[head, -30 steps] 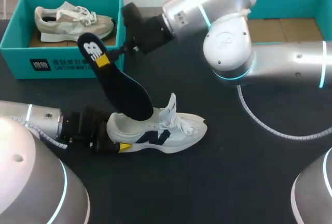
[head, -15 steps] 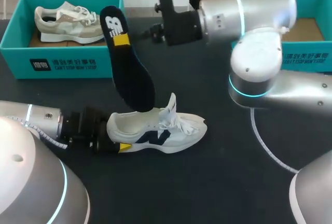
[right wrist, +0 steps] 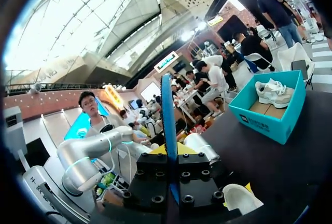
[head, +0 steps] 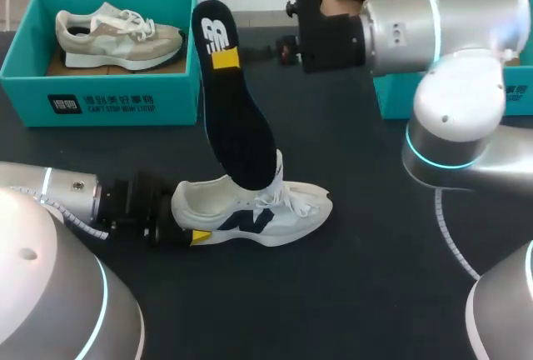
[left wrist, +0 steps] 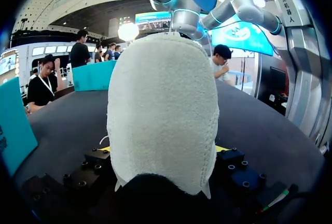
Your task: Take the shoe out of the shoebox, open the shoe tongue, remove and reinsert the insole, then place the shoe into the shoebox
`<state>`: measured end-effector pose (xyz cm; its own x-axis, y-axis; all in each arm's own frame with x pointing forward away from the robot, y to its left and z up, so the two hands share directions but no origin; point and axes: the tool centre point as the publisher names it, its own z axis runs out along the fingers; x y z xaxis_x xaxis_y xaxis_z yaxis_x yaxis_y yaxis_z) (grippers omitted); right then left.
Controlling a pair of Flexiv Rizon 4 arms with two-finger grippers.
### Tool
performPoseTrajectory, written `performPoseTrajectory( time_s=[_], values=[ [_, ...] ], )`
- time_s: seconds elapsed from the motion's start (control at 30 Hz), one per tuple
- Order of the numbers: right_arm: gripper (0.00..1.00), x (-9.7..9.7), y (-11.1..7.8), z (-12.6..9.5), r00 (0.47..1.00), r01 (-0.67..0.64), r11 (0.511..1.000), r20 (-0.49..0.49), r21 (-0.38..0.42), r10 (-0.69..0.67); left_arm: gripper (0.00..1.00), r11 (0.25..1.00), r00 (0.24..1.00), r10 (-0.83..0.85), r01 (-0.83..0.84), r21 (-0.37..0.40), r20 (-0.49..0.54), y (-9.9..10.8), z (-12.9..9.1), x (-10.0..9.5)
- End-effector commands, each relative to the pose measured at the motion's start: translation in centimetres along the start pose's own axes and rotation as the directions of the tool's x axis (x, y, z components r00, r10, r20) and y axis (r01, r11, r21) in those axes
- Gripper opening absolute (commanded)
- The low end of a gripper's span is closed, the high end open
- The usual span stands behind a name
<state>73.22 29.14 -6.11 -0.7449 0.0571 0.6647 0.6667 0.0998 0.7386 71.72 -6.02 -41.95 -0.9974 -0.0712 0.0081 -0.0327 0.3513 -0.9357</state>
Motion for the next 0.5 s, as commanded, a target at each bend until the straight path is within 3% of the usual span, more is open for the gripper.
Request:
performPoseTrajectory(
  time_s=[0.03,0.5],
  values=[
    [0.00,0.89,-0.55,-0.91,0.999,0.026,1.000,0.034,0.009,-0.027,0.00,1.000,1.000,0.000,0.000,0.001,0.001,0.28,0.32,0.02],
    [0.00,0.89,-0.55,-0.91,0.999,0.026,1.000,0.034,0.009,-0.027,0.00,1.000,1.000,0.000,0.000,0.001,0.001,0.28,0.32,0.02]
  ],
)
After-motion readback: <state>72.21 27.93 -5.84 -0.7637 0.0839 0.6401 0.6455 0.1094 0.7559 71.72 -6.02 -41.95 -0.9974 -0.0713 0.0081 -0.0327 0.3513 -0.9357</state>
